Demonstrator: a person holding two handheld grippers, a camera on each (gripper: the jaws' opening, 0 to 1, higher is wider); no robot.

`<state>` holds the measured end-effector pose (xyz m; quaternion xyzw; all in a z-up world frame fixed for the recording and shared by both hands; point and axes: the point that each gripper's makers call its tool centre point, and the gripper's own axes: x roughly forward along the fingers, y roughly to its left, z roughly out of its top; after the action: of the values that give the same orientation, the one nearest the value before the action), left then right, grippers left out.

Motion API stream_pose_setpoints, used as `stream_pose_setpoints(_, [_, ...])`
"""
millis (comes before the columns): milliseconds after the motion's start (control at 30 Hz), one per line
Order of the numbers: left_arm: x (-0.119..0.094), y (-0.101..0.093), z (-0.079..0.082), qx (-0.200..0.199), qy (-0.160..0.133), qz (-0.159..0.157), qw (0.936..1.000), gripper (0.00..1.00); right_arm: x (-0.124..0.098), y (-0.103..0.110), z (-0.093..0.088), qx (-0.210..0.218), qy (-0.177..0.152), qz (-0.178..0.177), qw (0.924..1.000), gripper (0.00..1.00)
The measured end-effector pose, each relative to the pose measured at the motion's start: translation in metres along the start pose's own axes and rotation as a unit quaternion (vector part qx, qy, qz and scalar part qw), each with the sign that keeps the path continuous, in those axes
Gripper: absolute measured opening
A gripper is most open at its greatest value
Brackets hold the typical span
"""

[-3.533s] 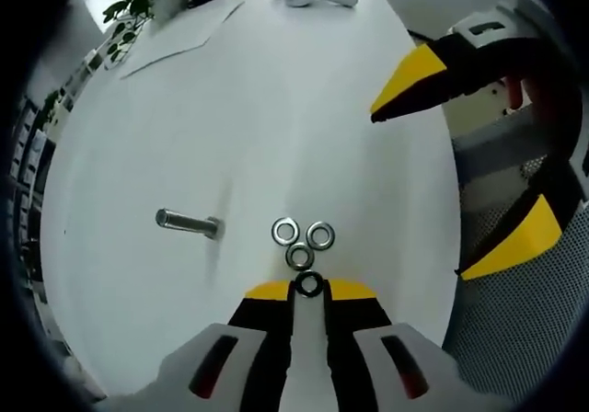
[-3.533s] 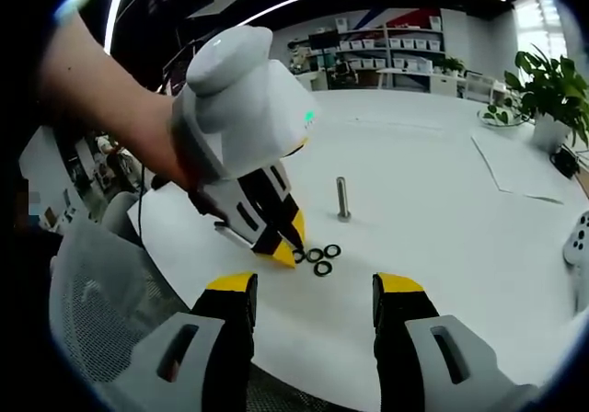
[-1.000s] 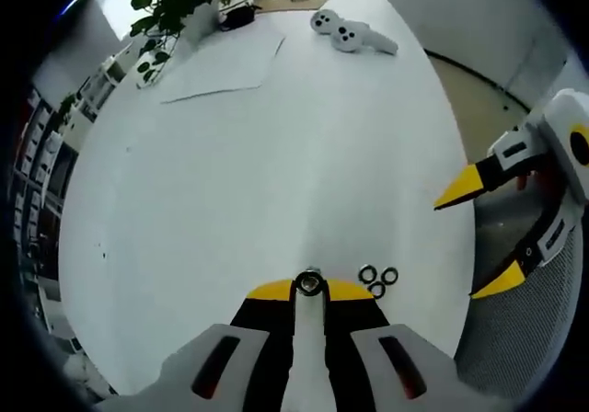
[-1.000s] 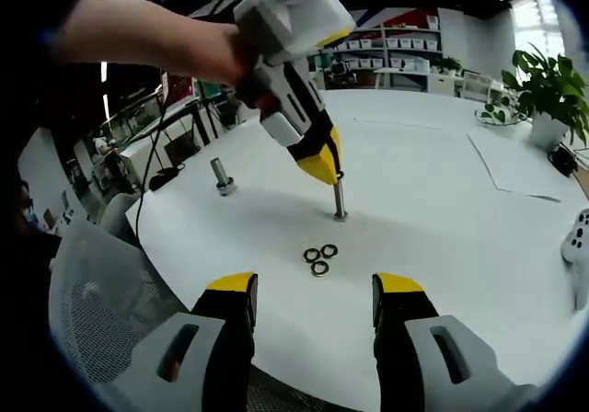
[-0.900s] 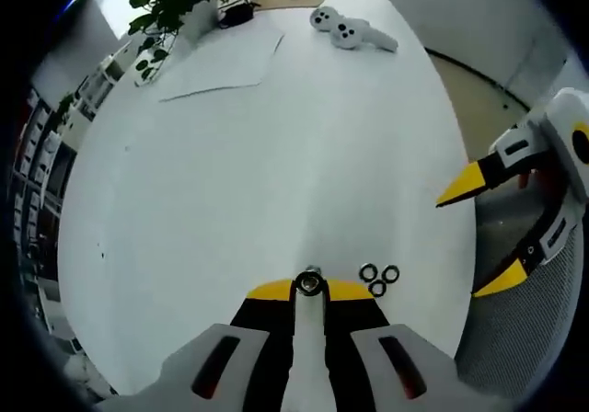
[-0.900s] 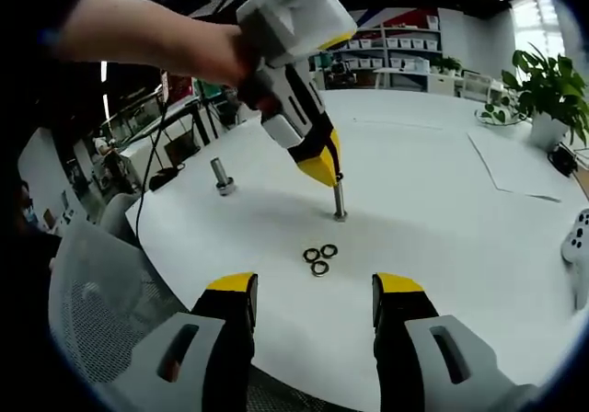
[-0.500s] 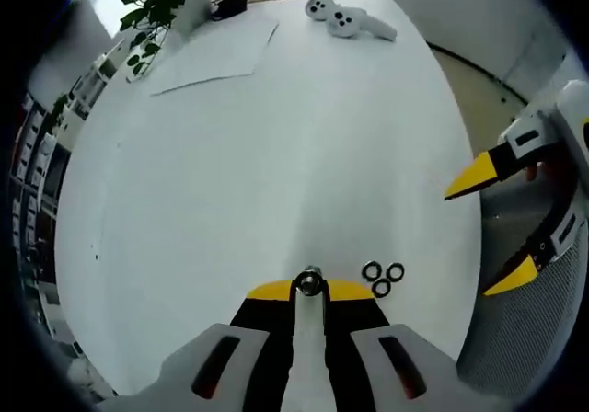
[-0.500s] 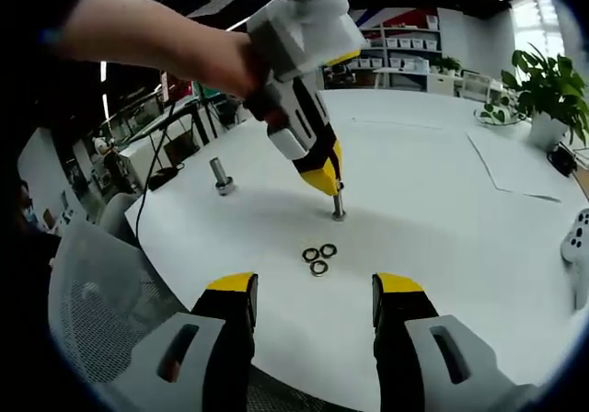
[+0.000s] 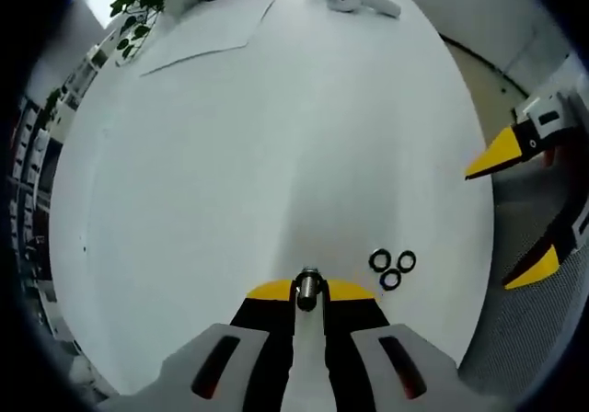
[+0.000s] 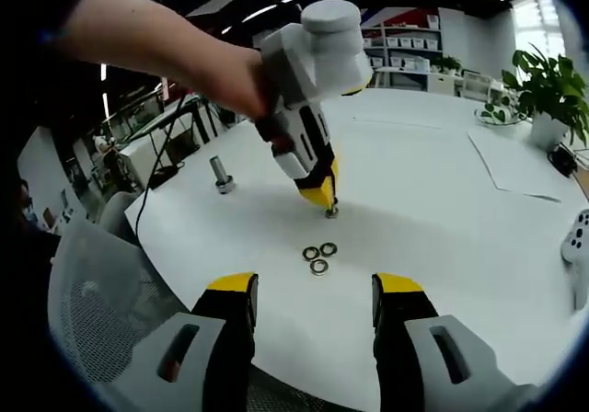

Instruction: Place the washer onto the threaded stud by aligning its center hole with the stud, sliding it down to the base, and recovering from edge contact or off-axis alignment until the washer reaches the visible bottom stop.

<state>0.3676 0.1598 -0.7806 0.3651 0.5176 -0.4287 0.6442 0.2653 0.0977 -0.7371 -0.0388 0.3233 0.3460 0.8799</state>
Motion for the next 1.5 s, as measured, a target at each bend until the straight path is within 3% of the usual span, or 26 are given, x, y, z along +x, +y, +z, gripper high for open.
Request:
stream_pose_setpoints(300, [0.008, -0.002, -0.020, -0.004, 0.024, -0.005, 0.9997, 0.08, 0.000, 0.001, 0.000, -0.002, 0.001, 0.001, 1.0000, 0.52])
stream_pose_setpoints(600, [0.008, -0.001, -0.020, -0.008, 0.022, -0.008, 0.9997, 0.09, 0.000, 0.001, 0.000, -0.002, 0.001, 0.000, 1.0000, 0.52])
stream_pose_setpoints(1000, [0.002, 0.000, -0.015, -0.025, -0.006, -0.005, 0.9997, 0.17, 0.000, 0.001, 0.000, -0.002, 0.001, 0.000, 1.0000, 0.52])
stream_pose_setpoints(1500, [-0.015, -0.004, 0.004, -0.023, -0.038, 0.001, 0.9990, 0.20, 0.000, 0.000, 0.000, -0.002, 0.002, -0.002, 1.0000, 0.52])
